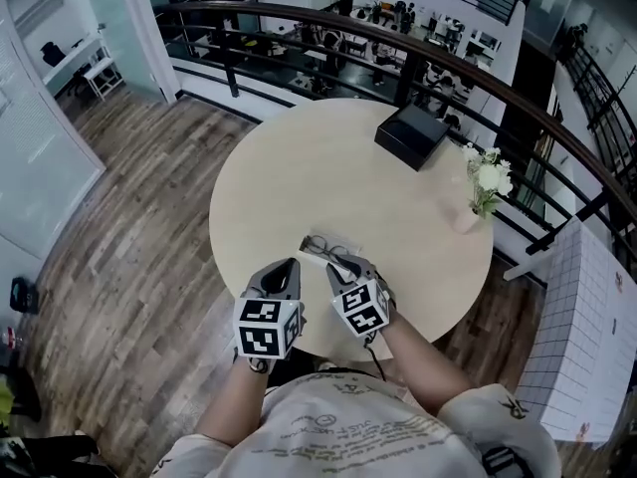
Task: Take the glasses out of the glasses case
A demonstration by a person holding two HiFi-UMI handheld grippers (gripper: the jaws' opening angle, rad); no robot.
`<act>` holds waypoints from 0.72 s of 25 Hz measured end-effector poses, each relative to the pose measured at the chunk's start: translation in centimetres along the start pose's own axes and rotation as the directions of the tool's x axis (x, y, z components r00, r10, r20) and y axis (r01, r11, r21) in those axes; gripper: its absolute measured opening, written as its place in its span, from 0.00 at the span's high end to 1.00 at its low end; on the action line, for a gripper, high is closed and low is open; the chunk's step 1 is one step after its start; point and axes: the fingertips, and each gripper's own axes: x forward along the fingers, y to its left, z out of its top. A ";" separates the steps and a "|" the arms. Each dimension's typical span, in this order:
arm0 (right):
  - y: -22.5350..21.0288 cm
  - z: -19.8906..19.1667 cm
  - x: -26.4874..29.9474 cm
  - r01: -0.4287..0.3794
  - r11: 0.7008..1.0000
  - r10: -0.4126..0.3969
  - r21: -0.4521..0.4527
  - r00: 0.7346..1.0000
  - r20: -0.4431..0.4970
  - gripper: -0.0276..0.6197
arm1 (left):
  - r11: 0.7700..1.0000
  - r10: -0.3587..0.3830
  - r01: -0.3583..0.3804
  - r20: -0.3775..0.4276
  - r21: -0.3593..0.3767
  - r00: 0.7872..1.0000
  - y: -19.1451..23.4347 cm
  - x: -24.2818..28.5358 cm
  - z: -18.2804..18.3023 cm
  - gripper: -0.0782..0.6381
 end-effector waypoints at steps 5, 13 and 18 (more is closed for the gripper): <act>-0.8 -3.0 3.7 -0.006 0.998 -0.002 -0.068 0.993 -0.117 0.82 | 1.000 -0.003 0.003 -0.011 -0.028 1.000 1.6 0.6 -0.4 0.87; -0.9 -5.4 8.1 -0.077 0.969 0.017 -0.235 0.968 -0.250 0.82 | 0.998 -0.007 0.004 -0.048 -0.062 0.999 3.6 1.1 -2.1 0.87; -0.6 -6.4 10.2 -0.141 0.949 0.044 -0.280 0.944 -0.327 0.82 | 0.997 0.009 -0.014 -0.066 -0.076 0.998 5.4 1.0 -2.8 0.87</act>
